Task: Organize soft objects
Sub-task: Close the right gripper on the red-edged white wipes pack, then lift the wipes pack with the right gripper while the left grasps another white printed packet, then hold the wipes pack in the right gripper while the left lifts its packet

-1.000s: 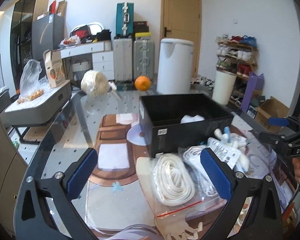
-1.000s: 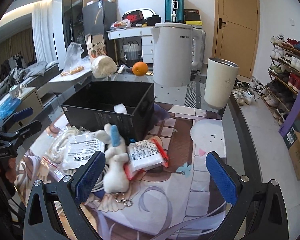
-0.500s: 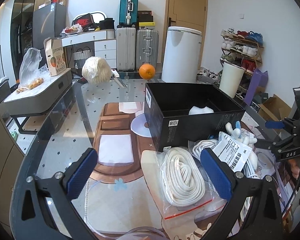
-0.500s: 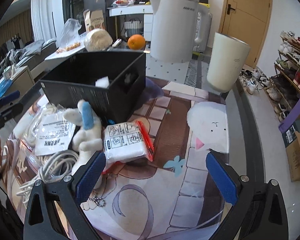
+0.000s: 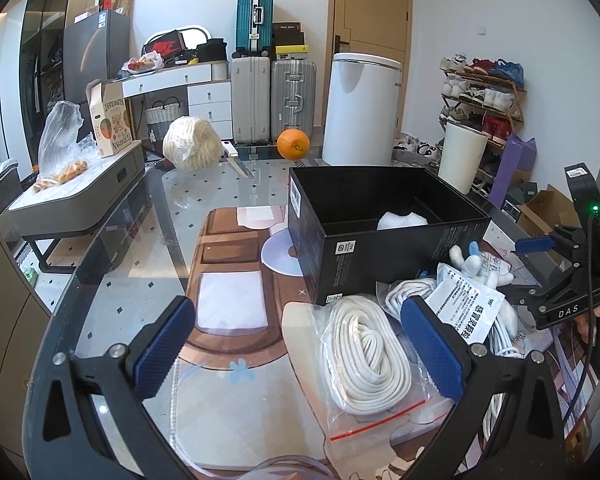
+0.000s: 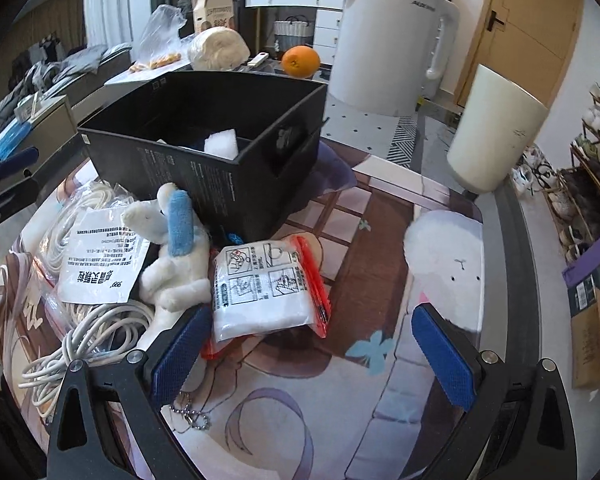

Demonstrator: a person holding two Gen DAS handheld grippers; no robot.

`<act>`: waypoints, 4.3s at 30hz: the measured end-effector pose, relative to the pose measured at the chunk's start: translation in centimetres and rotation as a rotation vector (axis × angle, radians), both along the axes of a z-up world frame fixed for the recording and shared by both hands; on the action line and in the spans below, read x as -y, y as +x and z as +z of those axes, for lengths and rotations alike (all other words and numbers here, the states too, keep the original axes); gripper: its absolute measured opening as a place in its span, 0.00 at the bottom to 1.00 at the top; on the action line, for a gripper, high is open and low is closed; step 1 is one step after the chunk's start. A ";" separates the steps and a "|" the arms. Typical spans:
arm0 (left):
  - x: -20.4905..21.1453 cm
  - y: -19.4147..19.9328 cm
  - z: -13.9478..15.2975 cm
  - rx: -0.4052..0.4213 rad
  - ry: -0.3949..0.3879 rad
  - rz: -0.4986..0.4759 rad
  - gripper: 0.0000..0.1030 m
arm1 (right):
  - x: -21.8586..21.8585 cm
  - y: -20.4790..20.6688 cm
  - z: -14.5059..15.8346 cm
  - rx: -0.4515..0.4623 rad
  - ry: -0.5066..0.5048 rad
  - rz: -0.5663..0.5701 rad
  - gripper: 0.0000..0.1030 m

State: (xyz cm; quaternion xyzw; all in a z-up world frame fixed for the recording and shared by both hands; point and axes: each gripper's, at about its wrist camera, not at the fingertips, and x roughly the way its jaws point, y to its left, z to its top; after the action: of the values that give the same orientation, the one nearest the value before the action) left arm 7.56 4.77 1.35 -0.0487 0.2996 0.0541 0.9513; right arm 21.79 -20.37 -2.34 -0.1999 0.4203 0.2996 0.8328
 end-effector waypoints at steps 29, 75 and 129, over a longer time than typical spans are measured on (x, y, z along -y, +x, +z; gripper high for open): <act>0.1 0.1 -0.3 -0.006 0.011 -0.010 1.00 | -2.2 1.1 -0.4 0.001 -0.137 0.200 0.99; 2.1 -0.5 0.2 0.002 0.025 -0.096 1.00 | 2.4 -5.2 3.3 0.093 0.100 0.082 0.48; 9.1 1.8 -1.1 -0.163 0.118 -0.453 0.52 | 2.4 -9.1 2.9 0.011 0.215 0.106 0.49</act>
State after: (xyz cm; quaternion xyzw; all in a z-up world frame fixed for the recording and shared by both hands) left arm 9.36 -4.31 0.20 0.0799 0.3751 -0.1394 0.9130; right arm 12.66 -22.74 0.56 -0.1330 0.3699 0.3853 0.8349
